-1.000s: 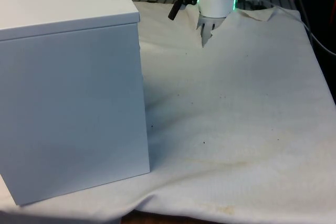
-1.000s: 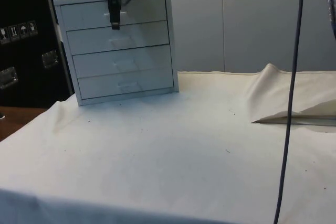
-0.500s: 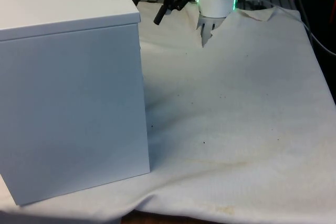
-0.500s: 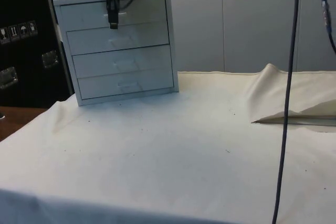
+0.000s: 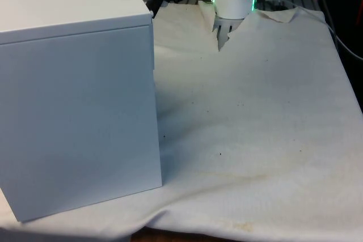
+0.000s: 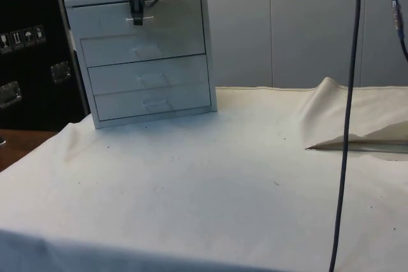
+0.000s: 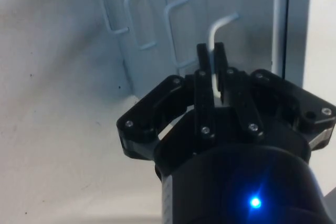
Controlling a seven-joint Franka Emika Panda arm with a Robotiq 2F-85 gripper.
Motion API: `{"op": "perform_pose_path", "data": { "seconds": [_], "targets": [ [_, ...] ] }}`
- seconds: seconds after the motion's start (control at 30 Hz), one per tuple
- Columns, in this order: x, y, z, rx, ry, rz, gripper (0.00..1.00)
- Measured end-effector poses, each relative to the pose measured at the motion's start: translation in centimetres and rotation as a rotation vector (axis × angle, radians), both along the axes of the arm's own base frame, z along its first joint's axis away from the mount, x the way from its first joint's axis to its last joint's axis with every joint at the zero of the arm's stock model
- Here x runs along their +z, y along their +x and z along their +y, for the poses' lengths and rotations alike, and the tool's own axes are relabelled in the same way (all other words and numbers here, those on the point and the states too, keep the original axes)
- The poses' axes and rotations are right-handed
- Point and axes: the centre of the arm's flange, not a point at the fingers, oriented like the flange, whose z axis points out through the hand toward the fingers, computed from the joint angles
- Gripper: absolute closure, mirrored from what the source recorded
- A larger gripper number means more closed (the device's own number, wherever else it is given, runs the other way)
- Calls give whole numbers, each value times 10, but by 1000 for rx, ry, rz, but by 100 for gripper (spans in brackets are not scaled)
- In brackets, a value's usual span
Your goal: Open the drawer, then close it.
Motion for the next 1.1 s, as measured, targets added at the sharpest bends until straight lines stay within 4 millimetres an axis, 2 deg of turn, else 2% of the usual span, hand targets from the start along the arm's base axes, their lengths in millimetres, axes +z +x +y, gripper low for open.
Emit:
{"op": "perform_pose_path", "data": {
  "seconds": [0.07, 0.5, 0.73, 1.1],
  "targets": [
    [5, 1, -6, -4, -7, -8, 100],
    [9, 0, -4, 3, -9, -5, 100],
    [25, -9, 14, 5, 25, 8, 100],
    [29, -17, 34, 13, 50, 24, 100]
  ]
}}
